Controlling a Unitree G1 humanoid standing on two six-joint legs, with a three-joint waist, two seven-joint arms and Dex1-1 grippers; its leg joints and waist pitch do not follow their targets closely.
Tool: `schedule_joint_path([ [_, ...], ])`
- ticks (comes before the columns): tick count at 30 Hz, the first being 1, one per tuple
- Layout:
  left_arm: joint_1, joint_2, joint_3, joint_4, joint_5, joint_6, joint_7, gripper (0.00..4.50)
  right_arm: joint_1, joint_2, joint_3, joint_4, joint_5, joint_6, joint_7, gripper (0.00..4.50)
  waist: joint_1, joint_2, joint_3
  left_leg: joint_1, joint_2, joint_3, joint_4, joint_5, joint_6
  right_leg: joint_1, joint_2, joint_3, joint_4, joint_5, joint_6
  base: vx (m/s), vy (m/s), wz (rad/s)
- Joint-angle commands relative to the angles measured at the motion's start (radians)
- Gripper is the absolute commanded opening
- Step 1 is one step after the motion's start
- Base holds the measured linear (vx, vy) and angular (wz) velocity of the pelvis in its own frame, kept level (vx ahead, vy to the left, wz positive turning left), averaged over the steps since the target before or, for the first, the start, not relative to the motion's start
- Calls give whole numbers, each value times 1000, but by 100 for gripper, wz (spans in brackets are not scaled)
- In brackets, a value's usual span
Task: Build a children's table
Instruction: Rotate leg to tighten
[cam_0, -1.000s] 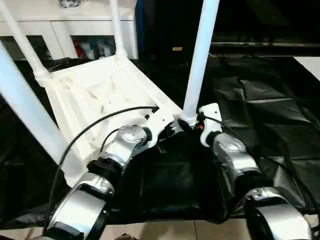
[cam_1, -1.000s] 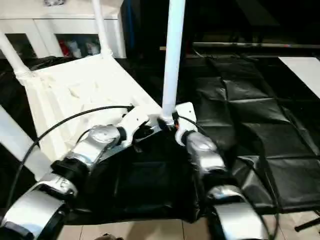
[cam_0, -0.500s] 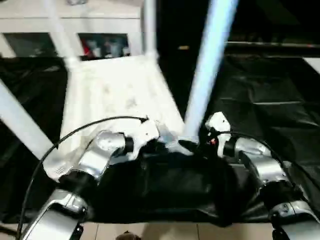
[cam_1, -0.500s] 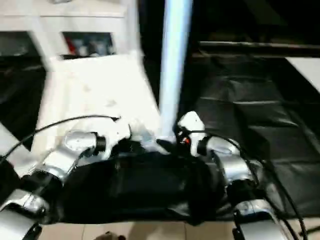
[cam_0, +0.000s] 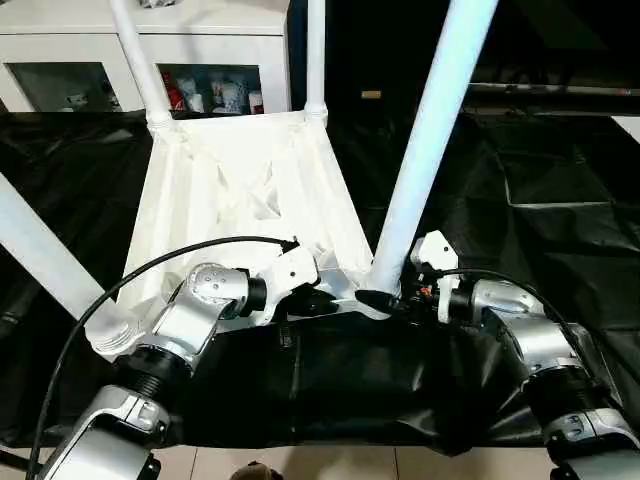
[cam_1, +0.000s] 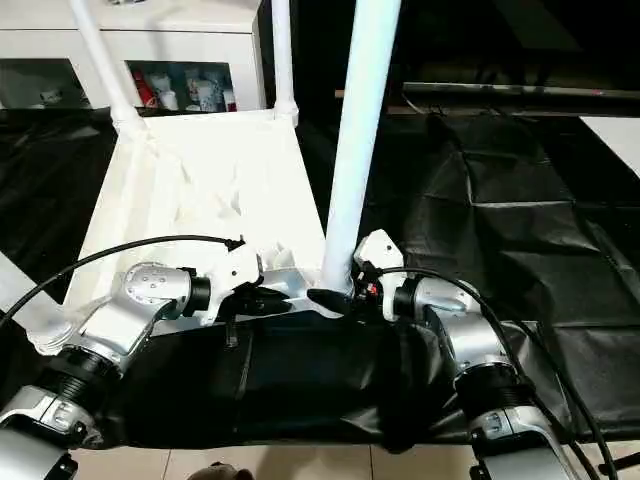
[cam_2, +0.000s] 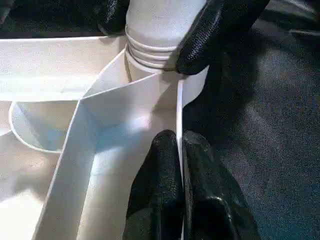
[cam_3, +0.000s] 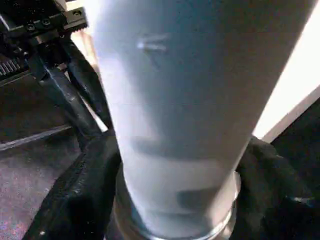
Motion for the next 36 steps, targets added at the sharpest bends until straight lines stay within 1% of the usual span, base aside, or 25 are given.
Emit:
schedule_joint_path([
  [1,5,-7,2,-23,-21,7,-2,0,-6,-5,7,-9,-6,6,6,289,1,-16,-62,23,65,-24,-60,-125,89,39,-82,46,-60,-16,-241,0,0,0],
  [2,8,-6,3,-26,-22,9,-2,0,-8,-2,5,-7,-4,9,6,284,1,-18,-62,22,65,-24,-59,-121,92,39,-81,45,-58,-12,-241,0,0,0],
  [5,11,-5,4,-29,-21,12,-1,0,-9,0,5,-7,-2,10,9,277,1,-20,-62,21,64,-24,-58,-113,96,39,-82,45,-58,-8,-241,0,0,0],
  [8,12,-4,6,-29,-21,13,3,0,-6,4,9,-3,-1,8,11,275,1,-19,-63,21,64,-24,-57,-107,98,39,-81,45,-56,-4,-242,0,0,0],
  [11,13,-4,7,-26,-20,15,6,0,-3,8,8,7,-3,7,7,274,0,-20,-63,21,64,-24,-56,-101,101,40,-81,45,-55,7,-245,0,0,0],
  [13,12,-9,12,-20,-19,20,19,0,5,17,1,13,1,15,-11,274,-1,-18,-63,21,64,-24,-56,-106,99,40,-81,44,-56,-3,-245,0,0,0],
  [15,-1,-24,19,7,-10,24,57,0,-1,39,-18,51,-10,25,-92,274,-3,-18,-61,22,64,-24,-58,-120,92,38,-81,45,-58,-22,-245,0,0,0],
  [16,-21,-45,30,42,-1,28,107,0,-11,64,-34,87,-24,33,-181,274,-6,-16,-59,23,64,-25,-61,-136,81,36,-82,46,-62,-48,-245,0,0,0],
  [17,-31,-56,37,60,2,30,131,0,-15,75,-41,101,-30,38,-220,274,-11,-17,-56,24,62,-26,-64,-161,62,37,-82,47,-67,-88,-240,0,0,0],
  [18,-31,-56,37,60,2,30,131,0,-15,75,-41,101,-30,38,-220,274,-14,-17,-56,25,62,-26,-66,-173,53,38,-83,47,-69,-109,-236,0,0,0],
  [19,-50,-71,43,93,13,31,176,0,-22,95,-50,121,-39,47,-284,273,-15,-18,-55,26,61,-27,-67,-184,45,38,-84,47,-72,-130,-232,0,0,0],
  [20,-80,-93,50,140,29,35,239,0,-34,124,-60,150,-50,61,-372,273,-18,-12,-54,30,62,-27,-69,-201,24,34,-83,50,-76,-166,-222,0,0,0],
  [21,-87,-100,52,152,32,38,257,0,-37,132,-63,158,-54,64,-396,273,-21,-15,-54,31,60,-26,-70,-205,19,34,-81,50,-79,-171,-218,0,0,0],
  [22,-106,-114,57,180,40,45,297,0,-46,148,-69,177,-61,70,-450,273,-21,-11,-55,31,60,-28,-70,-212,14,35,-84,50,-77,-176,-217,0,0,0],
  [23,-129,-135,67,215,46,58,351,0,-58,169,-77,202,-70,76,-519,273,-24,-14,-54,32,61,-28,-73,-223,1,34,-84,51,-81,-193,-210,0,0,0],
  [24,-138,-144,72,229,47,65,374,0,-64,178,-81,213,-74,78,-549,273,-23,-13,-55,33,59,-28,-71,-227,-1,32,-83,51,-81,-193,-209,0,0,0],
  [25,-141,-147,73,233,47,67,380,0,-66,180,-82,216,-75,79,-557,273,-25,-15,-56,31,59,-29,-72,-223,-1,35,-85,51,-81,-186,-209,0,0,0],
  [26,-164,-173,83,266,47,79,433,0,-86,198,-92,247,-79,86,-621,273,-26,-13,-57,28,60,-28,-71,-208,3,36,-85,51,-79,-162,-211,0,0,0],
  [28,-185,-199,90,299,48,81,481,0,-109,217,-102,278,-79,92,-675,273,-30,-14,-57,28,57,-27,-70,-199,5,34,-82,51,-77,-142,-215,0,0,0],
  [29,-204,-222,94,332,50,77,517,0,-126,234,-102,300,-84,93,-708,273,-29,-16,-60,30,56,-27,-68,-191,10,36,-81,50,-75,-121,-221,0,0,0],
  [31,-221,-246,98,368,50,67,544,0,-138,253,-96,316,-93,91,-727,273,-25,-14,-60,30,56,-26,-66,-181,21,37,-84,49,-75,-103,-225,0,0,0],
  [32,-223,-251,100,375,50,64,545,0,-136,257,-93,315,-97,87,-721,273,-23,-18,-61,25,56,-26,-65,-155,41,41,-84,48,-71,-61,-226,0,0,0],
  [34,-226,-257,100,388,50,58,545,0,-134,262,-96,316,-95,80,-716,273,-22,-18,-63,24,56,-26,-64,-143,55,43,-85,47,-69,-44,-226,0,0,0],
  [35,-226,-257,100,389,50,58,545,0,-134,263,-97,316,-94,79,-716,273,-21,-19,-62,25,56,-25,-63,-144,64,41,-85,47,-70,-42,-227,0,0,0],
  [36,-225,-257,99,392,50,57,544,0,-135,264,-102,318,-90,75,-720,307,-20,-18,-61,26,57,-24,-64,-155,67,41,-86,47,-73,-60,-226,0,0,0],
])
